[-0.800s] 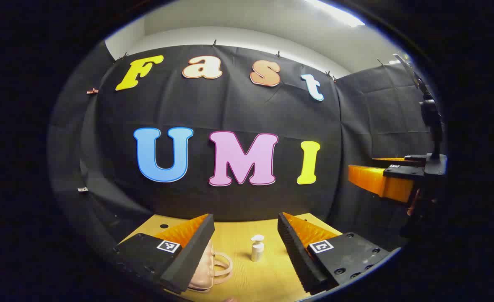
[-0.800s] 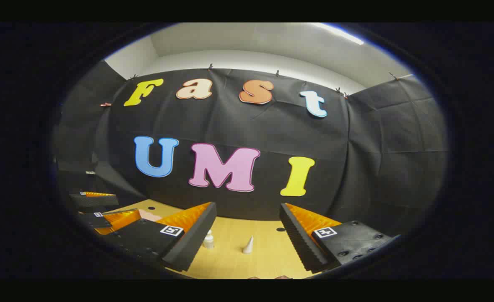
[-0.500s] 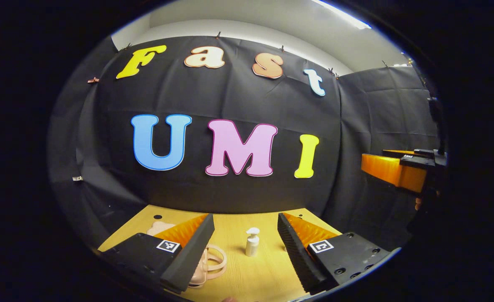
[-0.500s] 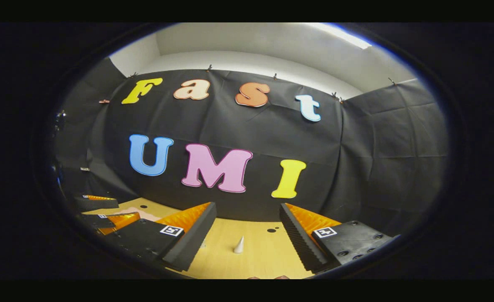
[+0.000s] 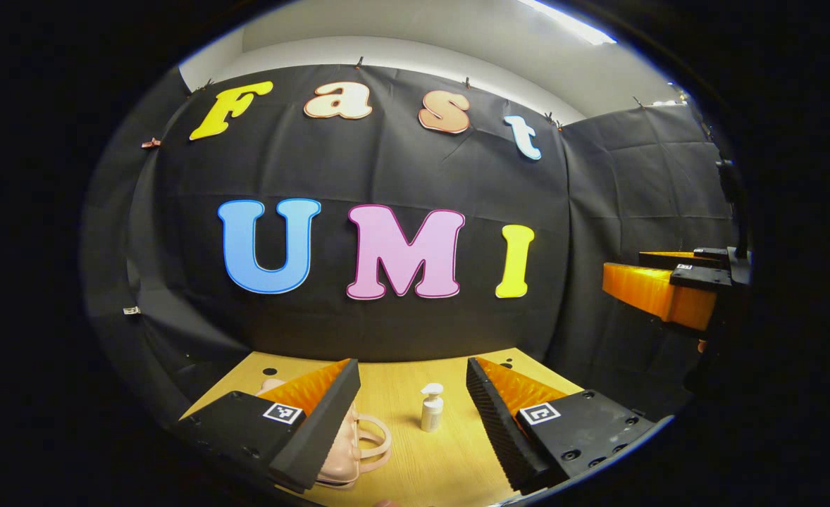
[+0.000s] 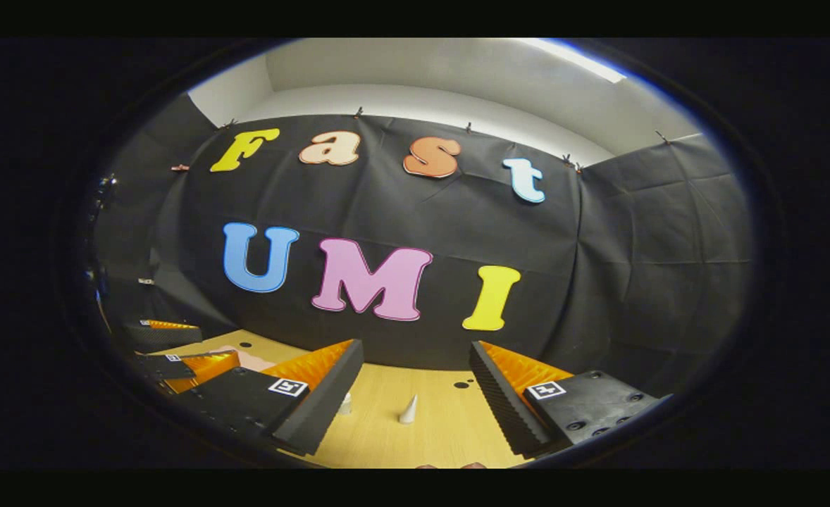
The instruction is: First open the suitcase, pack the skin care products into it, and then close the suitcase.
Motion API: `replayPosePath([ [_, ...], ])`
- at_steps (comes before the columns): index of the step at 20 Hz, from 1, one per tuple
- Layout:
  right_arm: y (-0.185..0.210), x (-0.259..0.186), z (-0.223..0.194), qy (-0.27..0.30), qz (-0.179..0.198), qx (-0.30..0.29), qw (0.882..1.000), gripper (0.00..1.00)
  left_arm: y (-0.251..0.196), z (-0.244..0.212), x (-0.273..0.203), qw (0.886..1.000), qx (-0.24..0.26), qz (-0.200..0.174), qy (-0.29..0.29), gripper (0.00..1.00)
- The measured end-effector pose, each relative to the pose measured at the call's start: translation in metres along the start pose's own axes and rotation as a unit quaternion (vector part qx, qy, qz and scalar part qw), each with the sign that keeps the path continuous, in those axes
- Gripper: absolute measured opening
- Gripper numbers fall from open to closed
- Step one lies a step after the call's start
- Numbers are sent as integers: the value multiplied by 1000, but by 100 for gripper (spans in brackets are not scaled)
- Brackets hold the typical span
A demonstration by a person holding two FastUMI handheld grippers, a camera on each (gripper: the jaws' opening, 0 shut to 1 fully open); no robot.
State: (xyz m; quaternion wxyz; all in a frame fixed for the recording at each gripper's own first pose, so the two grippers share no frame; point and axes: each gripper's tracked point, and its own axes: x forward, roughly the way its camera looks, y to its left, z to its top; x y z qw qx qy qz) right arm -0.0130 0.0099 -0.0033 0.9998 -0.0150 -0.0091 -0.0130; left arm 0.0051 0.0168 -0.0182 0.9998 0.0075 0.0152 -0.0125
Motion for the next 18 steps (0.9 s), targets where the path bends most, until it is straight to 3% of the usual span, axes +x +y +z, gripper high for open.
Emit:
replayPosePath([
  [5,6,9,1,-4,5,5,1000,96,-1,-19,11,999,-22,-15,24,96],
  [9,6,13,-3,-2,13,30,999,96,5,-72,44,996,-25,-12,85,96],
  [15,-43,27,-30,1,14,28,1000,96,13,-154,108,982,-20,11,190,96],
  [18,-75,48,-54,13,18,35,999,96,11,-191,138,968,-26,23,249,96],
])
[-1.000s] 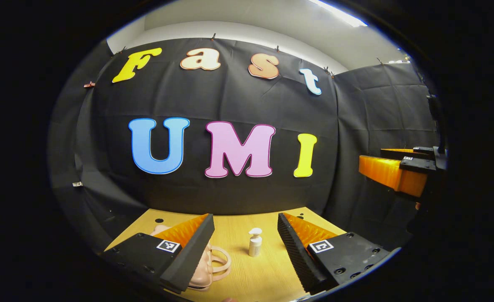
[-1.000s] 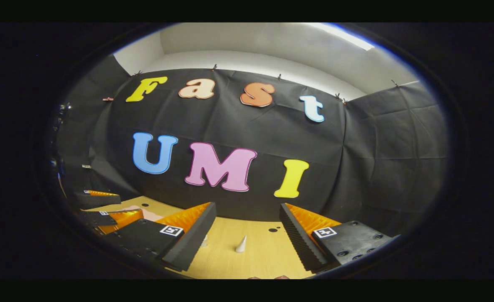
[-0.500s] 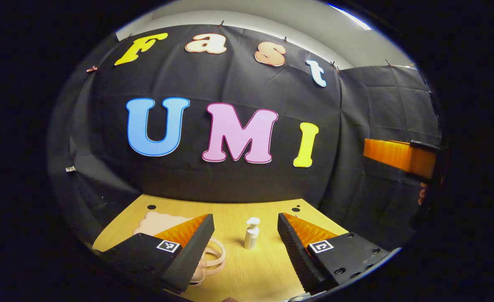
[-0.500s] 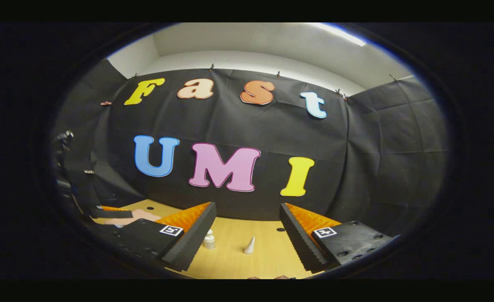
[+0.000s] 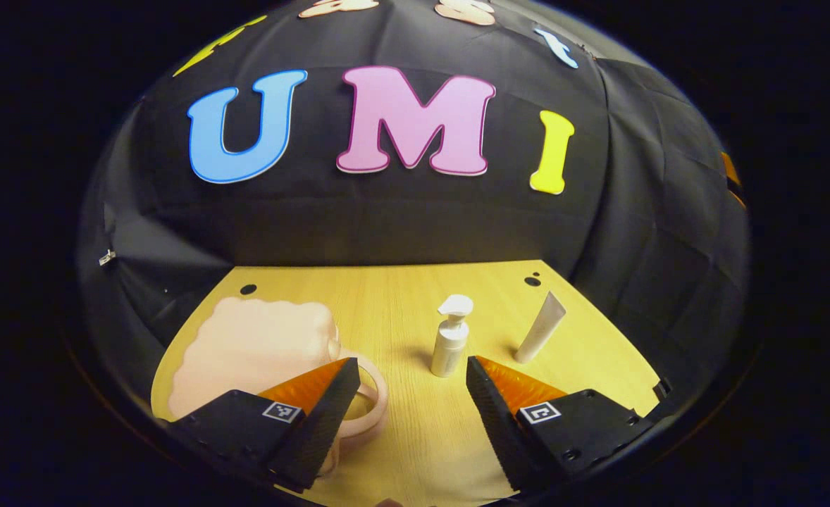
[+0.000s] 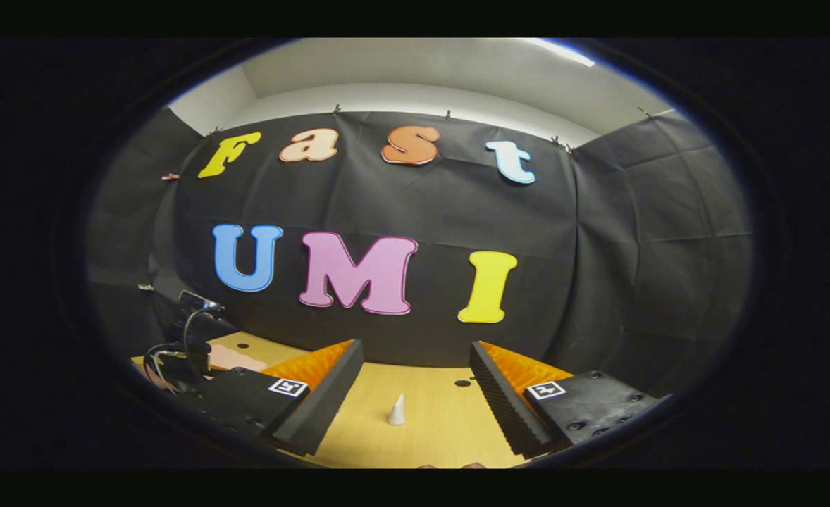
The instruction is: First open the suitcase, pack the skin care products into it, and then close the suitcase.
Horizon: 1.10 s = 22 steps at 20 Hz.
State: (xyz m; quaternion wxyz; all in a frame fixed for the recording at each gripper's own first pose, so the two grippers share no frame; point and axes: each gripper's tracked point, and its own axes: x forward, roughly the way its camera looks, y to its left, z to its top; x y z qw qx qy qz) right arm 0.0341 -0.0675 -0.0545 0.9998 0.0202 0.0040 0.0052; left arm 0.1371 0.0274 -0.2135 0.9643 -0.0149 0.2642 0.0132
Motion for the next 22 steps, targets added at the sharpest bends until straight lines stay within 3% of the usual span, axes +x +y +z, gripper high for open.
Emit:
replayPosePath([
  [4,-46,30,-25,20,1,27,999,96,22,-39,56,992,-42,56,103,97],
  [7,-76,49,-43,33,-4,19,999,96,42,-55,86,985,-8,95,144,97],
  [15,-84,71,-61,57,-6,28,998,96,53,-88,124,970,14,105,220,90],
  [17,-79,72,-58,57,-15,29,998,96,51,-93,127,966,9,97,240,19],
  [20,-67,69,-49,49,-34,31,998,96,49,-82,114,961,29,74,264,11],
  [22,-52,68,-45,42,-37,23,998,96,43,-57,100,966,26,46,252,10],
])
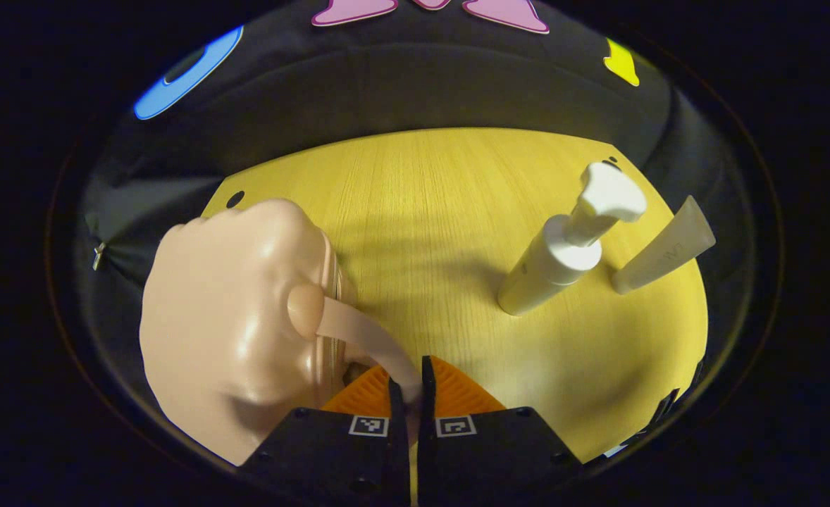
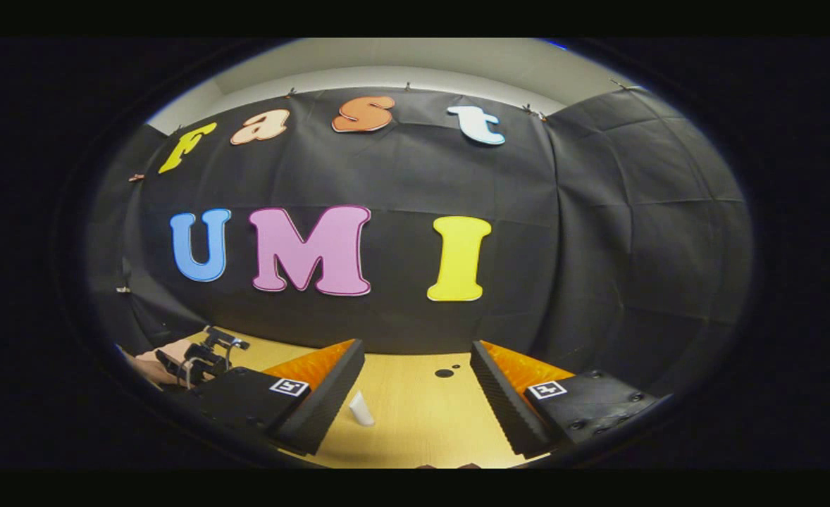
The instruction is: First open the suitcase, pack the skin care products into it, and then close the suitcase.
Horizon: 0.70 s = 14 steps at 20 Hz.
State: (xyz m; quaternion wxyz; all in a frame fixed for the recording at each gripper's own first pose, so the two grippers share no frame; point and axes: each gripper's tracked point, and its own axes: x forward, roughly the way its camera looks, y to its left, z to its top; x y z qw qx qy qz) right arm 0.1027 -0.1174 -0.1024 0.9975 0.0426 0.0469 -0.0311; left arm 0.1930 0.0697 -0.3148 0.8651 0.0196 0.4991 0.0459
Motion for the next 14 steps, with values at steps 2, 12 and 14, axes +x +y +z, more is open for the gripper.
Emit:
replayPosePath([
  [2,14,2,-1,-1,-1,-11,1000,96,1,18,-39,999,-4,-34,-21,10],
  [12,131,31,20,-20,64,10,998,96,196,103,-209,985,-19,3,-171,10],
  [14,148,35,22,-15,72,15,997,99,254,107,-221,980,-43,32,-190,9],
])
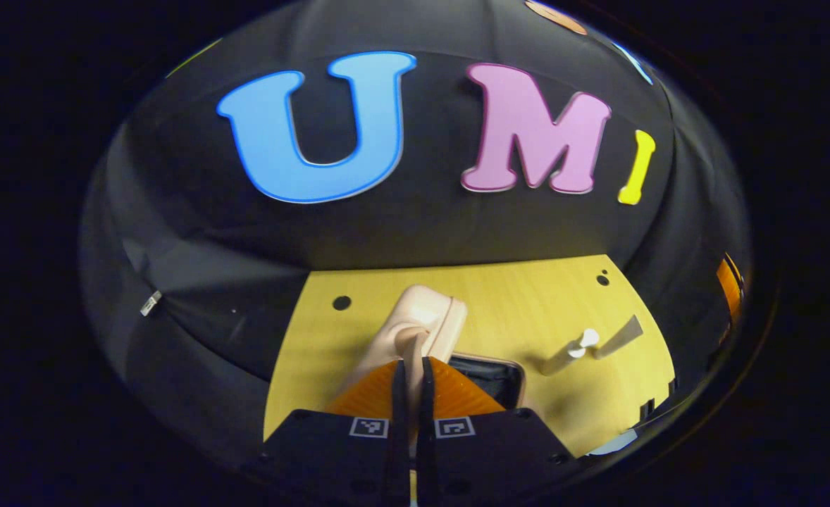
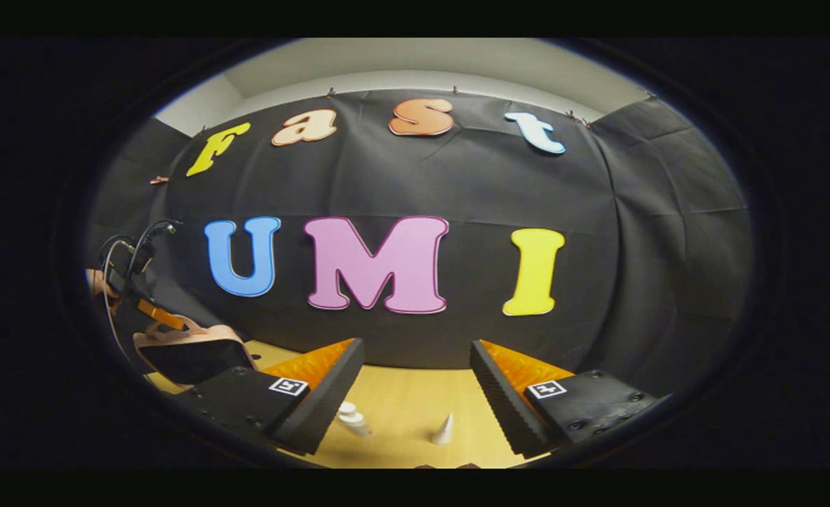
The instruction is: First open the suitcase, pack the skin care products into it, and then close the suitcase.
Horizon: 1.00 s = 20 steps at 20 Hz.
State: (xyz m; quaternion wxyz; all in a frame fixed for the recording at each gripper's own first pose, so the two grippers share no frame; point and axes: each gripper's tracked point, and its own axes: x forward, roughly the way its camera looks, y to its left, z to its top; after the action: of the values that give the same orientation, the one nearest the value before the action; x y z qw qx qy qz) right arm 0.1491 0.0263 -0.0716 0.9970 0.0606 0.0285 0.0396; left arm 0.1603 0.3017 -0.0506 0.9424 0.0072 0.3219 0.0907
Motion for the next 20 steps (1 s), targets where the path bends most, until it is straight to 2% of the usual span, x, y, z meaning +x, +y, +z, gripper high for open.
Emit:
replayPosePath([
  [5,16,4,7,3,-11,-23,1000,97,114,-18,29,997,-40,65,-20,9],
  [9,13,0,7,7,-38,-39,998,99,200,-62,66,993,-79,87,4,9],
  [10,13,-2,6,11,-47,-42,998,96,222,-79,77,992,-89,91,17,9],
  [15,9,-3,-13,41,-69,-45,996,96,275,-153,140,988,-116,76,60,9],
  [17,-3,0,-28,75,-86,-17,993,94,280,-182,167,986,-128,63,85,10],
  [18,-8,0,-29,83,-97,-3,992,96,284,-201,177,983,-142,57,102,12],
  [20,-19,0,-25,83,-121,17,989,96,292,-230,194,976,-174,49,121,16],
])
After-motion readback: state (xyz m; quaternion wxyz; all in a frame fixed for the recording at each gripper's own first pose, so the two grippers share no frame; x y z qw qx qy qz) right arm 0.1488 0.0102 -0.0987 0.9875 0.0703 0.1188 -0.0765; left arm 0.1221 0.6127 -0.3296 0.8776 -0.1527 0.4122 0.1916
